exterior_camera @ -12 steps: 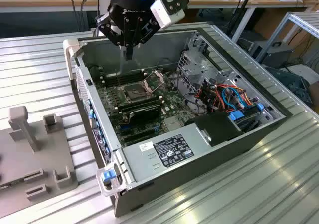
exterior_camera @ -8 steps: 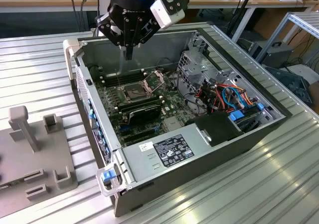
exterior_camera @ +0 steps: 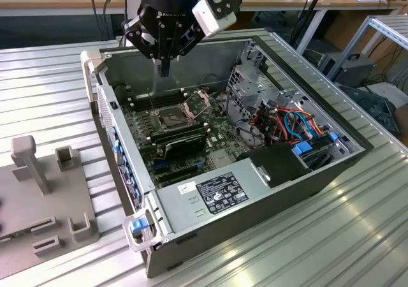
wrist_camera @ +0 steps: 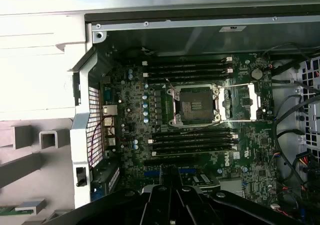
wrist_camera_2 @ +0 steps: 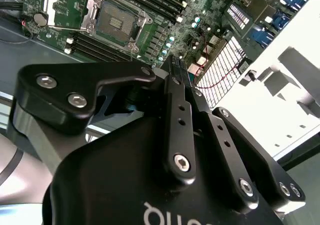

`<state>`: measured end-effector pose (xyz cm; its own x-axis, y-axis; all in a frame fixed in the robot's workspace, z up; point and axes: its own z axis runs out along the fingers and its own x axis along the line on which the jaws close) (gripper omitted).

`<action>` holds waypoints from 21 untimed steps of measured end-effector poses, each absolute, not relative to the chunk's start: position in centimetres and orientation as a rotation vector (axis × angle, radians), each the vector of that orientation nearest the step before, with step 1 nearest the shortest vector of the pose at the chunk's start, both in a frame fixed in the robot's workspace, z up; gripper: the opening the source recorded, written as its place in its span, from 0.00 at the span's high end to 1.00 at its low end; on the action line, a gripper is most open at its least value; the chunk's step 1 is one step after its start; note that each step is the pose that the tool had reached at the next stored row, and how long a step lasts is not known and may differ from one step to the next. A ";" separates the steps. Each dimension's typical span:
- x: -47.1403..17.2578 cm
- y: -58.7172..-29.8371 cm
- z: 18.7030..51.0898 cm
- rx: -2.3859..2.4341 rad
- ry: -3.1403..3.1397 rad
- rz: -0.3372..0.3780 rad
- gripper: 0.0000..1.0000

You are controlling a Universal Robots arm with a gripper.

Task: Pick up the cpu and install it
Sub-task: 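Reach for the cpu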

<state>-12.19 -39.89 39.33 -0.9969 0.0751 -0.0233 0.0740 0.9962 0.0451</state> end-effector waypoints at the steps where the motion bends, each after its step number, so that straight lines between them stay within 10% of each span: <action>1: -12.2 -39.9 39.3 0.117 3.114 0.069 0.89; 21: -16.4 -39.9 39.3 0.117 3.113 0.069 0.89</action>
